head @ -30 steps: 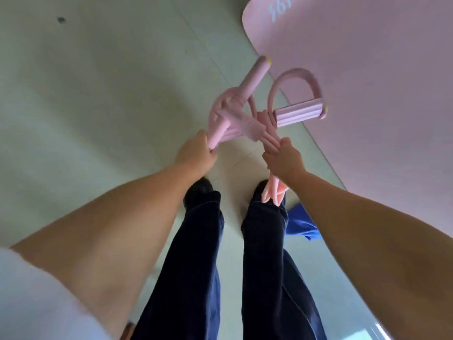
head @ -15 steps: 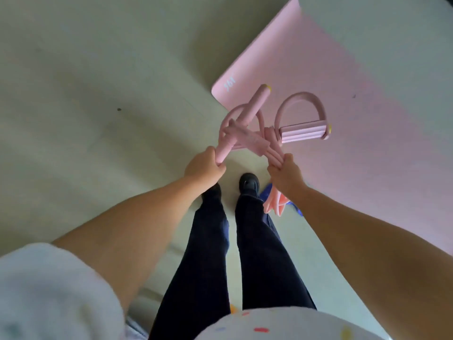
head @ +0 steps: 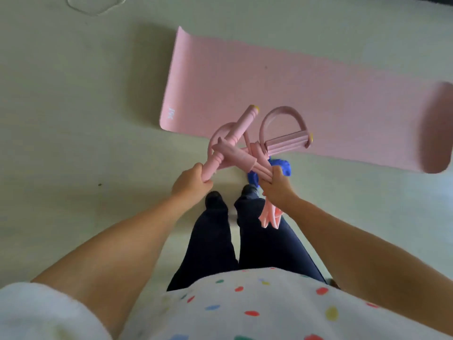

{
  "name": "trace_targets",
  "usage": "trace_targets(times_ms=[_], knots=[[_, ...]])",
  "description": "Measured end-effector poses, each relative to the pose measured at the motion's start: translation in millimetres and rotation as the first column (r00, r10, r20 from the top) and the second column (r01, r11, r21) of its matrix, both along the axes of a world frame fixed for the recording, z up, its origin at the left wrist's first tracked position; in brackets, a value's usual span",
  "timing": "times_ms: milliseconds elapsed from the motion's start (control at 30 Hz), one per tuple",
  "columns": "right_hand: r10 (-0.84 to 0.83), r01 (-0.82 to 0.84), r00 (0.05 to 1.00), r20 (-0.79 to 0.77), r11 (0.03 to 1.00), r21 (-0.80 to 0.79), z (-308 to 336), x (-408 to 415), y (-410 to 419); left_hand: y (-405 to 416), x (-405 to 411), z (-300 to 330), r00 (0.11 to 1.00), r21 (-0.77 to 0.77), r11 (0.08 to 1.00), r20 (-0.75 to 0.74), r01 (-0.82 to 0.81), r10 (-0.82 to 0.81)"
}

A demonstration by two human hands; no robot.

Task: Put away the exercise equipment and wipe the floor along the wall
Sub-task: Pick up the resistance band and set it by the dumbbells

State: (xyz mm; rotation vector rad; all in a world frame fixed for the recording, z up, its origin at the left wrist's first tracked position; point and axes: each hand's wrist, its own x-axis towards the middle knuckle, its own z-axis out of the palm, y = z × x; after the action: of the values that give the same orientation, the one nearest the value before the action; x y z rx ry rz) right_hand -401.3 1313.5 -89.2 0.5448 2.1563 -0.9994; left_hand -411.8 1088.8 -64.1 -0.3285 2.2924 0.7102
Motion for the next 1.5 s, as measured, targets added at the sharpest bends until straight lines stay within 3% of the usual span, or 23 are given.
trace_targets(times_ms=[167,467,733,867,1000,1300,1500], knots=[[-0.214,0.212,0.975,0.052,0.976,0.051,19,61,68,79,0,9,0.963,-0.015,0.964,0.059,0.266,-0.265],[-0.548,0.548,0.836,-0.035,0.829,0.115,34,138,252,310,-14,30,0.759,-0.011,0.76,-0.036,0.65,-0.65],[-0.649,0.642,0.761,-0.012,0.749,0.167,60,240,444,526,62,42,0.624,0.048,0.622,-0.062,0.782,-0.779],[-0.761,0.752,0.648,-0.029,0.634,0.18,61,278,515,620,85,48,0.492,0.07,0.488,-0.086,0.87,-0.866],[-0.839,0.84,0.541,-0.06,0.535,0.086,64,281,575,706,76,55,0.395,0.065,0.39,-0.137,0.919,-0.908],[-0.882,0.893,0.45,-0.142,0.448,0.046,64,248,780,916,36,56,0.351,0.092,0.339,-0.183,0.936,-0.918],[-0.937,0.942,0.336,-0.096,0.334,0.035,72,255,894,1081,27,72,0.155,0.046,0.149,-0.172,0.988,-0.973]])
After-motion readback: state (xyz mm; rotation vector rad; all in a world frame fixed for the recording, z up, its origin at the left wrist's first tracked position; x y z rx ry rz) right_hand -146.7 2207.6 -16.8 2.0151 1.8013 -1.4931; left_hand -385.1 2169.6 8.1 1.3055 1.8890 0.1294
